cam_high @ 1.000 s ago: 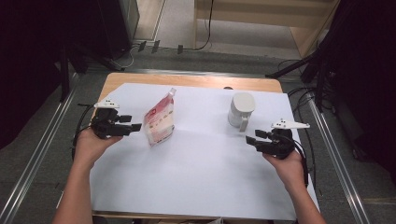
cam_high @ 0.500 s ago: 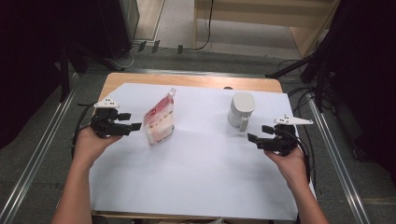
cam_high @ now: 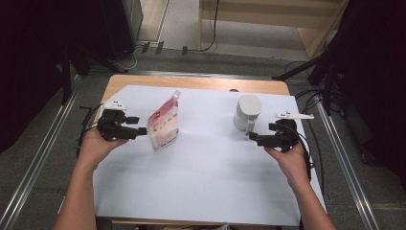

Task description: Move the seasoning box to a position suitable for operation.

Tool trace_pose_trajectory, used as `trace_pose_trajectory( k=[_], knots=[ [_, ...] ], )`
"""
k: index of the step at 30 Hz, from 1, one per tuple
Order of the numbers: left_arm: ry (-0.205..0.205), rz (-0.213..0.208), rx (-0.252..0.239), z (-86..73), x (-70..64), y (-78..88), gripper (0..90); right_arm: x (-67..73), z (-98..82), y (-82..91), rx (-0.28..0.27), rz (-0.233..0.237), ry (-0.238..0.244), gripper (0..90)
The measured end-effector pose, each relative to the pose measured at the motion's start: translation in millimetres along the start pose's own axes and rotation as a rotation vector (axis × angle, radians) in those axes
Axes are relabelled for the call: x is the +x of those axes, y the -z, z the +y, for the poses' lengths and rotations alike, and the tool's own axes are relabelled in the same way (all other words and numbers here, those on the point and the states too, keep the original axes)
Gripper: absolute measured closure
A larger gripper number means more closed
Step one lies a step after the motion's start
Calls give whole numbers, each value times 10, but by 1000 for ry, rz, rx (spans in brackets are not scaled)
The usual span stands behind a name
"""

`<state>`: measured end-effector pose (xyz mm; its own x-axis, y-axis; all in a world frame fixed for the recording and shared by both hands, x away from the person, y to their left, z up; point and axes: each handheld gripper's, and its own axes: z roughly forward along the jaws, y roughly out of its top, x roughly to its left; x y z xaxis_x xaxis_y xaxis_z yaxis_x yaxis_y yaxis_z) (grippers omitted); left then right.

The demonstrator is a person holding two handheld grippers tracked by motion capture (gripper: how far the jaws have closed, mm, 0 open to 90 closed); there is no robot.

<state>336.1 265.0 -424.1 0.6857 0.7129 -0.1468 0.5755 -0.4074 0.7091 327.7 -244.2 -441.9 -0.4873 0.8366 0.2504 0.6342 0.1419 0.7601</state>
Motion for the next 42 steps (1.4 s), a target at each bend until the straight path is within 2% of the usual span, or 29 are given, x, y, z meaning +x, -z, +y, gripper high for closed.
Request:
trace_pose_trajectory(
  k=[3, 7, 8, 14, 17, 20, 22, 24, 25, 28, 30, 32, 33, 36, 39, 42],
  knots=[
    [8, 13, 11, -19, 17, -3, 345, 17, 57, -23, -2, -12, 6, 50],
    [17, 7, -7, -15, 40, 21, 344, -42, 147, -87, -10, -21, -29, 47],
    [20, 12, -25, -17, 43, 32, 344, -46, 193, -143, 1, -48, -28, 42],
    [44, 10, -41, -24, 59, 62, 346, -9, 324, -283, 10, -84, -9, 33],
    [37, 4, -40, -26, 64, 65, 354, 4, 398, -356, 17, -96, -26, 47],
    [45, 5, -44, -34, 79, 79, 354, 5, 484, -431, 4, -144, -47, 52],
    [43, 2, -44, -35, 86, 84, 354, 1, 501, -450, -1, -157, -56, 53],
    [52, 8, -49, -41, 94, 84, 354, -10, 522, -519, 3, -162, -94, 51],
    [52, 8, -49, -41, 94, 84, 355, -10, 522, -519, 3, -162, -94, 51],
    [59, 7, -56, -36, 103, 82, 364, 9, 520, -618, 19, -210, -93, 40],
    [58, 7, -58, -35, 108, 77, 364, 16, 521, -686, 6, -251, -108, 39],
    [59, 2, -52, -35, 113, 76, 365, 10, 517, -707, -4, -257, -115, 39],
    [60, 3, -52, -36, 109, 71, 365, -4, 509, -745, -21, -256, -133, 49],
    [54, 2, -50, -34, 107, 57, 365, 16, 494, -807, -18, -279, -133, 52],
    [54, 1, -47, -35, 110, 50, 365, 25, 482, -853, -16, -279, -139, 52],
    [54, 3, -47, -34, 108, 48, 365, 25, 459, -941, -9, -299, -125, 76]
  ],
)
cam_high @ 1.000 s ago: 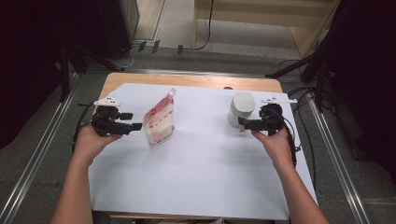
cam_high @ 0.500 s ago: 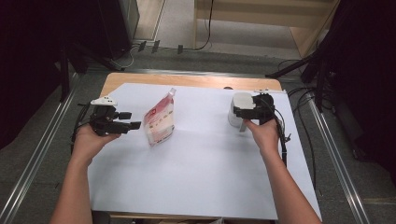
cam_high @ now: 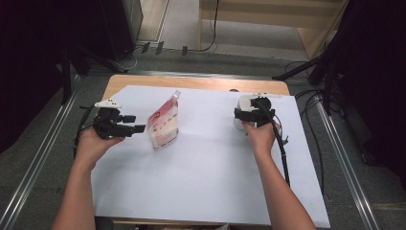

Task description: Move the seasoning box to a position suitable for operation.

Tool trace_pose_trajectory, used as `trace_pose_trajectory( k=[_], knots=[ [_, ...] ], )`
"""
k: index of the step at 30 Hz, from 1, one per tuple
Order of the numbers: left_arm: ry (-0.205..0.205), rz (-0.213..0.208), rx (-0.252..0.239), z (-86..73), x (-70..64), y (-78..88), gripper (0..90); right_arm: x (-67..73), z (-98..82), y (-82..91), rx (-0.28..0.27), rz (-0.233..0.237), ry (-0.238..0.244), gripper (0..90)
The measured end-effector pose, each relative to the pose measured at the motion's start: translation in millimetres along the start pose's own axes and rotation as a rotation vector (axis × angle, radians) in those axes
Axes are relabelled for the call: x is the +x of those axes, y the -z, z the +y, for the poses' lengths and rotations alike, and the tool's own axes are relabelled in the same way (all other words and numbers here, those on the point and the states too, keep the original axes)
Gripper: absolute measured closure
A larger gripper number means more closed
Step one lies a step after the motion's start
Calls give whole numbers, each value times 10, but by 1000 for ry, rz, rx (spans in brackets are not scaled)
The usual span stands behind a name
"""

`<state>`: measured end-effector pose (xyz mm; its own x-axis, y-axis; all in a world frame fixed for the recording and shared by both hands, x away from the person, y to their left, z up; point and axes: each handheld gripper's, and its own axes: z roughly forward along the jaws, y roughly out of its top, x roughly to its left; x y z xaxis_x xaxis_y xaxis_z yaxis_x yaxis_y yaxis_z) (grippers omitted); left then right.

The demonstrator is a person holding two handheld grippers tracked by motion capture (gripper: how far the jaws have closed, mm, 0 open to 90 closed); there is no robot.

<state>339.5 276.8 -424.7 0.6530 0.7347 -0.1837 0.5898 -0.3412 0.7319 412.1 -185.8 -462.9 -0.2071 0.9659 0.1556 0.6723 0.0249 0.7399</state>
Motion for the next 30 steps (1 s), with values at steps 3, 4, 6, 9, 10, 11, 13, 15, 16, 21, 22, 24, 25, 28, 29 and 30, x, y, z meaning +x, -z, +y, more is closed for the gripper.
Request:
trace_pose_trajectory(
  k=[3, 4, 6, 9, 10, 11, 13, 15, 16, 21, 22, 24, 25, 28, 29, 30],
  knots=[
    [2, -2, 0, 0, -1, -2, 365, -7, -17, -41, -12, -14, -13, 98],
    [3, -5, 0, 0, 0, -5, 365, -13, -19, -54, -20, -9, -11, 87],
    [3, -1, 4, 0, 0, -10, 365, -7, -18, -64, -28, -9, -15, 80],
    [5, -4, 6, 1, 4, -16, 365, 6, -31, -89, -30, -11, -21, 59],
    [4, -4, 9, 3, 3, -15, 365, 24, -42, -94, -42, -25, -27, 61],
    [3, -5, 11, 3, 3, -14, 365, 27, -51, -98, -55, -25, -33, 61],
    [2, -5, 11, 2, 3, -15, 365, 26, -55, -98, -58, -25, -38, 60],
    [4, -2, 10, 1, 2, -17, 365, 17, -78, -92, -47, -21, -65, 61],
    [3, -1, 10, 0, 9, -15, 365, 22, -94, -89, -50, -24, -60, 69],
    [7, 1, 13, -1, 17, -20, 365, 49, -153, -96, -51, -73, -3, 138],
    [6, 12, 19, -1, 9, -21, 365, 53, -168, -95, -59, -83, 27, 139],
    [0, 27, 29, -6, 7, -23, 363, 39, -174, -95, -66, -73, 26, 141],
    [0, 27, 29, -6, 7, -23, 363, 39, -174, -95, -66, -73, 26, 141],
    [8, 19, 27, -13, 24, -16, 363, 38, -178, -84, -79, -81, 49, 146],
    [13, 16, 21, -14, 31, -10, 363, 32, -178, -82, -79, -78, 52, 147],
    [13, 16, 21, -14, 31, -10, 363, 32, -178, -82, -79, -78, 52, 147]
  ],
)
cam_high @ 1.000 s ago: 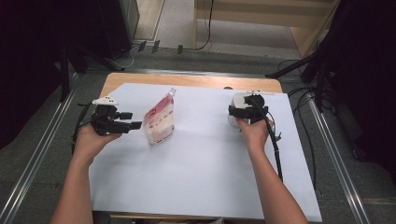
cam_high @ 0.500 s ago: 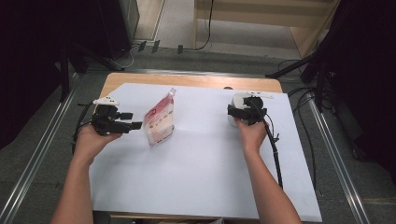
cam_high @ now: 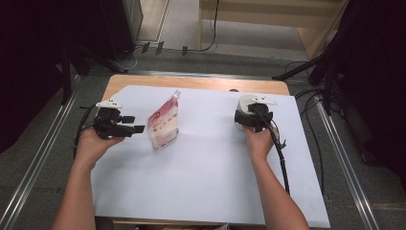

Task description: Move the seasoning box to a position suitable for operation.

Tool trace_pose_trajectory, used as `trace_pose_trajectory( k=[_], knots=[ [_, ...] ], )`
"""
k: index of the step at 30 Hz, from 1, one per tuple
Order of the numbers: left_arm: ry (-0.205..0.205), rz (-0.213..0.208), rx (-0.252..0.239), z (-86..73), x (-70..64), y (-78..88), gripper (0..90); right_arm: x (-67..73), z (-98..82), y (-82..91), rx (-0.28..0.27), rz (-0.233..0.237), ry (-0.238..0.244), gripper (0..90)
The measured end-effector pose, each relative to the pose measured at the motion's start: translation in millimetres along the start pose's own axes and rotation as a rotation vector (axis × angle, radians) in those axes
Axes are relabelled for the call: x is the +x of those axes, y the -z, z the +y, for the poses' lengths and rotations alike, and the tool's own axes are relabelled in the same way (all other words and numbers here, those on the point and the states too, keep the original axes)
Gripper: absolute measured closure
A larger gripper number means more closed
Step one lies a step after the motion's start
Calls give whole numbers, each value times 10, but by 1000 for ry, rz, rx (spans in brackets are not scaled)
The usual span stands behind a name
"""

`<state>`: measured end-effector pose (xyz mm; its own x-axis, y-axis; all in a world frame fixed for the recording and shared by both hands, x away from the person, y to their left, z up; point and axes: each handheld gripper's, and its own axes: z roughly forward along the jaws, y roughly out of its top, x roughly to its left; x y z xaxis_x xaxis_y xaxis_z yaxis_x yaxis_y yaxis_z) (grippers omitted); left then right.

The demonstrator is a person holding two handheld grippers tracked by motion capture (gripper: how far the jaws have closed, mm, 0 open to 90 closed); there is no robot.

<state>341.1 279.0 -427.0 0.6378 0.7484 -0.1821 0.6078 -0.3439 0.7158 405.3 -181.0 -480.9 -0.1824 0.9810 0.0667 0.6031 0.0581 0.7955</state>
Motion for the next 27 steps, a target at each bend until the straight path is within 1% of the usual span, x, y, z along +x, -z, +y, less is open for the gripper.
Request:
trace_pose_trajectory(
  k=[1, 2, 3, 5, 6, 8, 10, 11, 12, 14, 15, 16, 17, 18, 19, 20, 21, 22, 23, 24, 26, 27],
  knots=[
    [0, -6, 2, 1, 10, 9, 363, -16, -1, 6, -2, 7, 7, 148],
    [15, -5, -2, 0, 19, 15, 362, -26, -2, 9, -4, 14, 6, 148],
    [17, -2, 2, 1, 23, 17, 363, -38, -3, 14, -8, 17, 4, 149],
    [19, -11, 5, -1, 20, 19, 363, -59, -13, 32, -18, 27, -7, 149],
    [20, -17, 1, -1, 18, 21, 363, -74, -17, 43, -21, 32, 2, 149],
    [20, -20, -2, 2, 17, 25, 363, -76, -18, 54, -21, 38, -3, 149],
    [26, -19, -9, 7, 11, 31, 363, -89, -10, 89, -27, 45, 12, 149],
    [19, -14, -5, 11, 13, 44, 363, -90, -5, 110, -27, 51, 17, 149],
    [18, -18, -4, 14, 11, 53, 363, -98, 28, 171, -39, 68, 38, 149],
    [14, -11, -1, 24, 3, 75, 364, -111, 60, 246, -44, 100, 51, 149],
    [11, -2, -3, 31, 1, 87, 364, -111, 60, 246, -44, 100, 51, 149],
    [9, -2, 3, 43, 2, 110, 367, -123, 72, 286, -49, 116, 63, 149],
    [12, 3, -7, 46, -8, 124, 368, -137, 79, 327, -47, 135, 78, 149],
    [13, 11, -5, 52, -15, 141, 367, -148, 81, 368, -48, 146, 90, 149],
    [15, 8, -2, 59, -27, 165, 367, -173, 83, 442, -39, 171, 96, 150],
    [15, 8, -2, 59, -27, 165, 368, -187, 80, 478, -38, 187, 91, 149],
    [18, 3, -4, 61, -36, 178, 368, -187, 80, 478, -38, 187, 91, 149],
    [17, 0, -4, 64, -42, 190, 367, -201, 78, 515, -37, 203, 93, 150],
    [15, -2, -7, 66, -50, 200, 368, -208, 67, 593, -38, 231, 106, 150],
    [16, -4, -6, 70, -64, 211, 368, -208, 67, 593, -38, 231, 106, 150],
    [15, -5, -12, 75, -97, 224, 368, -194, 53, 671, -35, 251, 135, 150],
    [9, -7, -10, 77, -106, 234, 368, -187, 40, 725, -43, 263, 155, 152]
  ],
)
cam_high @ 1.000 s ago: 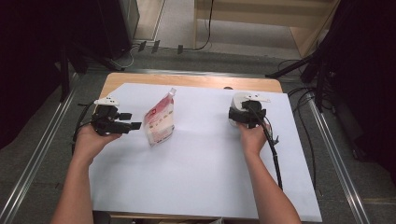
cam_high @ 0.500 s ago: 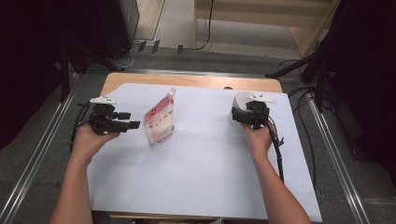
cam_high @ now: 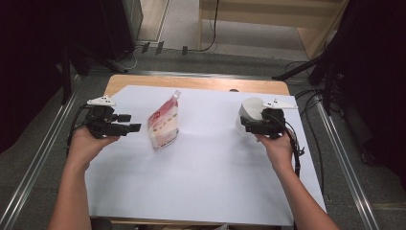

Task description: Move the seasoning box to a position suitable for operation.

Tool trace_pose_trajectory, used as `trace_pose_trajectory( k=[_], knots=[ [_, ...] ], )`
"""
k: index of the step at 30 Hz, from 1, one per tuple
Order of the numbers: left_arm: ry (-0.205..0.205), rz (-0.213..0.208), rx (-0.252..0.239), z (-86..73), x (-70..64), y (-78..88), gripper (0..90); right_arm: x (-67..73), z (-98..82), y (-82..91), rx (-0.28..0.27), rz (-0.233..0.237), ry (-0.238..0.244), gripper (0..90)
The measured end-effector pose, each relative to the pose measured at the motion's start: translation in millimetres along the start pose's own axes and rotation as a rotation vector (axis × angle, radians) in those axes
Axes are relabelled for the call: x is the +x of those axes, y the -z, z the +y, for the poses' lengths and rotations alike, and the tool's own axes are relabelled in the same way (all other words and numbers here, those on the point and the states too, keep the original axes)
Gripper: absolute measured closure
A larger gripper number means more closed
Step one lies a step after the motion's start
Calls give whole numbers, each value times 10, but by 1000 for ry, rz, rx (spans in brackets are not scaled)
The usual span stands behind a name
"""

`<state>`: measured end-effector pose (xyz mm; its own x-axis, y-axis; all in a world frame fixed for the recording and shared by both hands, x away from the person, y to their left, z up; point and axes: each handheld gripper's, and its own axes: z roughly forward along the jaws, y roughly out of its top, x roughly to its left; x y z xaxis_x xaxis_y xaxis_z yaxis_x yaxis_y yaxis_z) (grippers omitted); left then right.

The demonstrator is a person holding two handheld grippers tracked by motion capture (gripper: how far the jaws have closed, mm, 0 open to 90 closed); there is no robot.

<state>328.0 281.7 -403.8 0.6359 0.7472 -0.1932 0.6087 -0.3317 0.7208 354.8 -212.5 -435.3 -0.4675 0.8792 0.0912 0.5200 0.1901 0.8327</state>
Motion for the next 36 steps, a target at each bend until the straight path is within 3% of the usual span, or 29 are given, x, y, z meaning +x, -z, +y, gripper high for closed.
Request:
trace_pose_trajectory(
  k=[4, 7, 12, 16, 19, 20, 25, 29, 33, 36],
  knots=[
    [-13, 2, 1, -4, -59, 48, 371, 93, -67, 142, -5, 62, 26, 154],
    [-29, 12, 31, -42, -123, 91, 371, 161, -109, 191, -4, 99, 48, 154],
    [-33, -3, 15, -56, -210, 173, 379, 242, -145, 225, -7, 120, 77, 154],
    [-54, -30, 29, -70, -313, 245, 378, 306, -155, 231, 2, 143, 98, 154],
    [-82, -85, 60, -102, -440, 285, 374, 366, -152, 227, 4, 159, 118, 154],
    [-82, -85, 60, -102, -440, 285, 380, 378, -156, 227, 8, 169, 118, 154],
    [-160, -162, 92, -104, -635, 290, 399, 452, -202, 248, 18, 183, 139, 154],
    [-163, -171, 106, -79, -701, 263, 403, 444, -227, 263, 24, 206, 125, 154],
    [-210, -206, 108, -46, -818, 197, 415, 468, -273, 305, 27, 219, 149, 154],
    [-220, -211, 117, 11, -898, 99, 407, 493, -295, 310, 23, 229, 158, 154]
  ],
)
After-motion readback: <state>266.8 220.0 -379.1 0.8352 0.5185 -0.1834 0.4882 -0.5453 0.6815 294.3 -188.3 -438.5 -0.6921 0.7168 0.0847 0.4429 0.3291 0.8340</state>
